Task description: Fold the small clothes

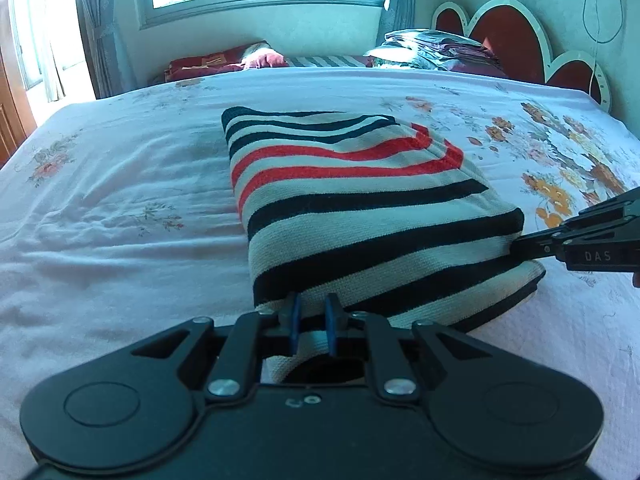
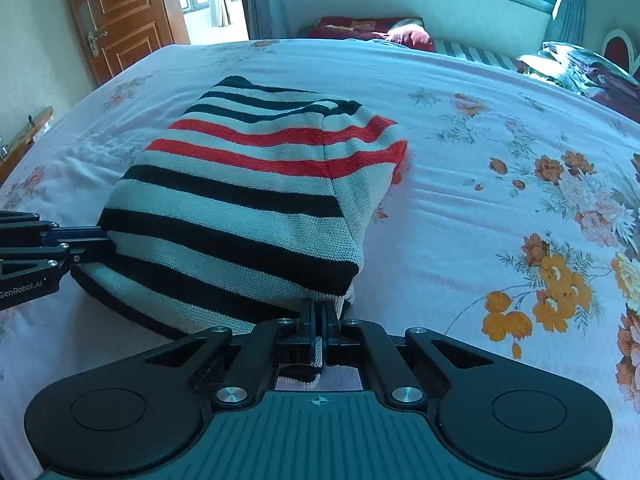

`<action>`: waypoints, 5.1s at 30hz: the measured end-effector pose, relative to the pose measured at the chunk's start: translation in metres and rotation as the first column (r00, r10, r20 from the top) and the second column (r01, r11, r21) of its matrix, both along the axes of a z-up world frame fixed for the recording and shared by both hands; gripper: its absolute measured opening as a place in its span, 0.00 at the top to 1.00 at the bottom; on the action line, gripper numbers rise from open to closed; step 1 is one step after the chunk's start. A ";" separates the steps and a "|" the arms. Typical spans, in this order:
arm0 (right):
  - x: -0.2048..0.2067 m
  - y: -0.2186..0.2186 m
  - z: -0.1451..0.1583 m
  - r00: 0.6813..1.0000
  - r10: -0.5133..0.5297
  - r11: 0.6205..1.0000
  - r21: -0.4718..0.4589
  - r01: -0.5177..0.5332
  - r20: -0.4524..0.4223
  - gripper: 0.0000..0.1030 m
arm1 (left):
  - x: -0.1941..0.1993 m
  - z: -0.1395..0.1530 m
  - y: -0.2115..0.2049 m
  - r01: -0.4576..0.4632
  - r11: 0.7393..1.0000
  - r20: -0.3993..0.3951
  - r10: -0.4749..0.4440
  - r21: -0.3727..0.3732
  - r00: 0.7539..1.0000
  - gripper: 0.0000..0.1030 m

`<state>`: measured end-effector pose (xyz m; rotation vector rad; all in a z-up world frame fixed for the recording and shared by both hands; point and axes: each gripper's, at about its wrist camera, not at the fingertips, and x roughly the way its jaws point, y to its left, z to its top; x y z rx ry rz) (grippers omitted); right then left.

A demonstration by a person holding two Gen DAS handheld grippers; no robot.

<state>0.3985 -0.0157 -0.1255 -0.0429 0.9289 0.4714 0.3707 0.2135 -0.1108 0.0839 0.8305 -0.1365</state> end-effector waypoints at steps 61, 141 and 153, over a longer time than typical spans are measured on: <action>-0.331 -0.153 0.139 0.942 -0.188 0.977 0.149 0.151 0.278 0.01 | -0.314 0.126 -0.154 -0.189 0.981 0.287 0.191 -0.034 0.939 0.01; -0.328 -0.158 0.134 0.943 -0.203 0.975 0.143 0.170 0.262 0.01 | -0.307 0.126 -0.149 -0.161 0.987 0.312 0.161 -0.025 0.936 0.00; -0.326 -0.160 0.135 0.943 -0.200 0.976 0.143 0.166 0.267 0.01 | -0.308 0.128 -0.150 -0.171 0.985 0.351 0.158 0.006 0.923 0.01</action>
